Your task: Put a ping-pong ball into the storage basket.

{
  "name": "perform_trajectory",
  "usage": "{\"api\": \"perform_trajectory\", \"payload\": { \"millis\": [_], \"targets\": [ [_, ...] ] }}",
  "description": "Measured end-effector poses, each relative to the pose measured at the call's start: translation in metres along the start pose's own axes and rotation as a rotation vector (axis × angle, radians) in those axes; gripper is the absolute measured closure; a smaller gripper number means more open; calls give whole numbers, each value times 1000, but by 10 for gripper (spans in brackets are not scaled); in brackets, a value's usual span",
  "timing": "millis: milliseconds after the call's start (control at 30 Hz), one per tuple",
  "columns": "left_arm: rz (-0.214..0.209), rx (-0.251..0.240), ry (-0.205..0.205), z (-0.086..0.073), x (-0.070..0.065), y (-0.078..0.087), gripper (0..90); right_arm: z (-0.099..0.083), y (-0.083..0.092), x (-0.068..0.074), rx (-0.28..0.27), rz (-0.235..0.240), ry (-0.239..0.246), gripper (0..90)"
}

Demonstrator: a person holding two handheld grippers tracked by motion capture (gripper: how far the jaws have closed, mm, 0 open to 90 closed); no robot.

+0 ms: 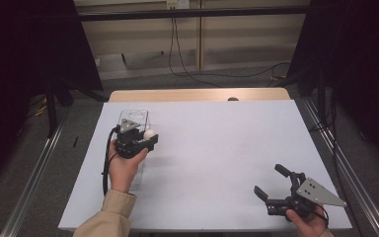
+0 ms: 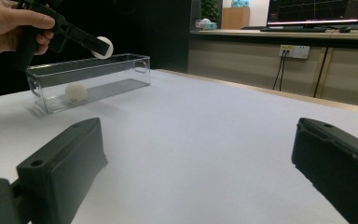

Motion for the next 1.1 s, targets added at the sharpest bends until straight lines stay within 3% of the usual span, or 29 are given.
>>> {"api": "perform_trajectory", "payload": {
  "millis": [1100],
  "targets": [
    [39, -5, 12, -1, 18, 14, 511, 0, 0, 0, -2, 0, -3, 19]
  ]
}}
Point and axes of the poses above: each handheld gripper's, and its own axes: y roughly backward along the jaws, z roughly out of its top, x roughly to its left, the point moved 3 cm from there along -y, roughly forward along the jaws, and after that the axes turned 4 degrees about y, right-handed, at the moved point
